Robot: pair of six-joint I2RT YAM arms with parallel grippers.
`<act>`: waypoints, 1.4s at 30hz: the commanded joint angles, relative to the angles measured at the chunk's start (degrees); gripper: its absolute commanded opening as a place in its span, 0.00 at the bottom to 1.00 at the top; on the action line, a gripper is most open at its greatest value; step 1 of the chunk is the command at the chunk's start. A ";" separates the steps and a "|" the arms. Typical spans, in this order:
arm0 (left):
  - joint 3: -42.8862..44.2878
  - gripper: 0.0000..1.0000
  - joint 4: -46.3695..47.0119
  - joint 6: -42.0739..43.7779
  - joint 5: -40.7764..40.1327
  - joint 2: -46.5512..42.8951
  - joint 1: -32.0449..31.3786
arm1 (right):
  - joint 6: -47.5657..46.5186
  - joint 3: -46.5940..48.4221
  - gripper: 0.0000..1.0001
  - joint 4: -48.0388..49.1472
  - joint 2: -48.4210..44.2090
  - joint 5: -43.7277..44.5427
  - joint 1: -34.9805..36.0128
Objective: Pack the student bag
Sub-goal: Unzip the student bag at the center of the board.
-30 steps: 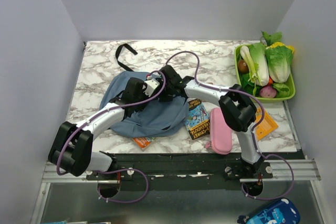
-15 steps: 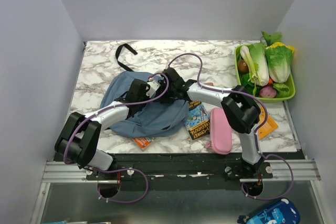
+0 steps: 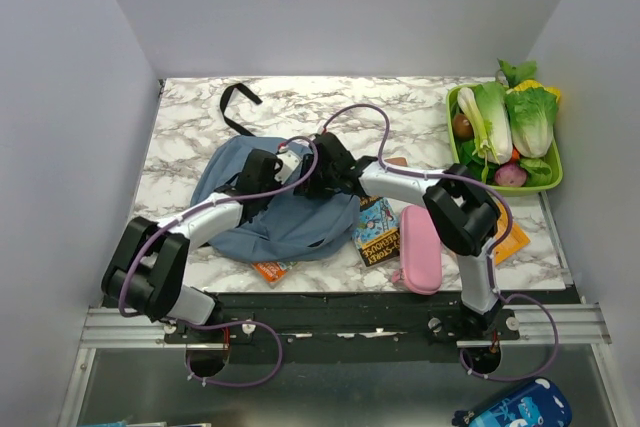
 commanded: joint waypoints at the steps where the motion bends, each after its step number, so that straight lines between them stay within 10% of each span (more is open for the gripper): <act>1: 3.97 0.00 -2.99 -1.49 0.84 -4.64 4.08 | -0.37 -4.63 0.48 -8.19 0.85 1.81 0.67; 14: 7.59 0.00 -11.70 -7.74 20.97 -9.39 10.07 | 0.42 1.76 0.63 -5.38 -3.19 0.24 0.32; 28: 10.05 0.00 -12.93 -9.50 21.94 -9.83 10.07 | 0.95 15.83 0.64 -8.97 5.15 -1.01 0.50; 42: 13.13 0.00 -13.37 -11.51 21.76 -9.39 12.35 | -0.28 4.06 0.51 -7.84 0.67 2.69 0.50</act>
